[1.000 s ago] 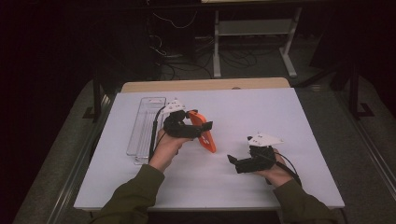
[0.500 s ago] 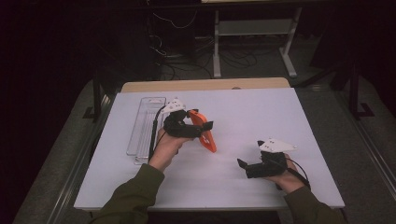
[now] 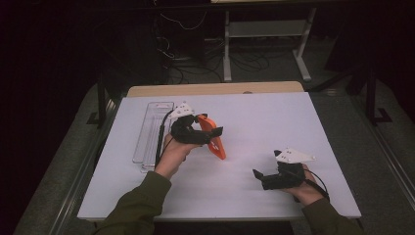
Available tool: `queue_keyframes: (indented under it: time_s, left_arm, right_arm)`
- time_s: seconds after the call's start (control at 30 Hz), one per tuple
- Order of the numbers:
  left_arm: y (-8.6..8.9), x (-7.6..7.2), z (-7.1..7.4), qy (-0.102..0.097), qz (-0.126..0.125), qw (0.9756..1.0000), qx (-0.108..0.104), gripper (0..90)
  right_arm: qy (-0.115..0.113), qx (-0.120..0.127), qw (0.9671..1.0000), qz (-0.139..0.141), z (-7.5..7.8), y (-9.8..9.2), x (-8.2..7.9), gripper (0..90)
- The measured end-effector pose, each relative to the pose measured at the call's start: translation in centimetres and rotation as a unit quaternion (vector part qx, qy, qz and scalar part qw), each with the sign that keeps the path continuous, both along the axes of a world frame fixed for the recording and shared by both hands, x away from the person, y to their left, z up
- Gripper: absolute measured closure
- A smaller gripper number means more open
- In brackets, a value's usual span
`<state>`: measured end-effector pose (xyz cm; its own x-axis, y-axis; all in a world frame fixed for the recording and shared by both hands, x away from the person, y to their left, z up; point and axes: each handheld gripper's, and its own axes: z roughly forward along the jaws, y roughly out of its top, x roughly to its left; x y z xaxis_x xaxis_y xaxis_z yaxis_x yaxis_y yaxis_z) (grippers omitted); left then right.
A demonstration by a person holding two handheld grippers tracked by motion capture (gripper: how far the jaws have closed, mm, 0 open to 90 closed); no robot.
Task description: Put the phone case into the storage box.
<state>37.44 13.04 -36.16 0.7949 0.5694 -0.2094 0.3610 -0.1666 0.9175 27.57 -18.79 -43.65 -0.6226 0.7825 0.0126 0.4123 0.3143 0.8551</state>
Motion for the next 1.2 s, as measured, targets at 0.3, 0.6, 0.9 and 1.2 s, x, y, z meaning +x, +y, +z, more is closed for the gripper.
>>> queue_keyframes:
  time_s: [0.3, 0.6, 0.9, 1.2]
  left_arm:
    - [0.6, 0.5, 0.8, -0.005, 0.005, 1.0000, 0.001, 14.3]
    - [1.3, 1.2, 2.1, -0.016, 0.011, 0.9998, 0.002, 14.3]
    - [1.6, 2.0, 3.0, -0.023, 0.016, 0.9996, 0.008, 14.3]
    - [2.0, 2.9, 3.6, -0.030, 0.023, 0.9992, 0.012, 14.3]
  right_arm:
    - [0.000, -0.002, 1.0000, -0.002, 0.0, 0.0, 0.1, 0.0]
    - [0.001, -0.001, 1.0000, 0.000, 0.0, 0.1, 0.2, 0.0]
    - [0.001, -0.002, 1.0000, 0.003, -0.1, 0.2, 0.2, 0.0]
    - [0.006, -0.003, 1.0000, 0.005, -0.1, 0.3, 0.2, 0.0]
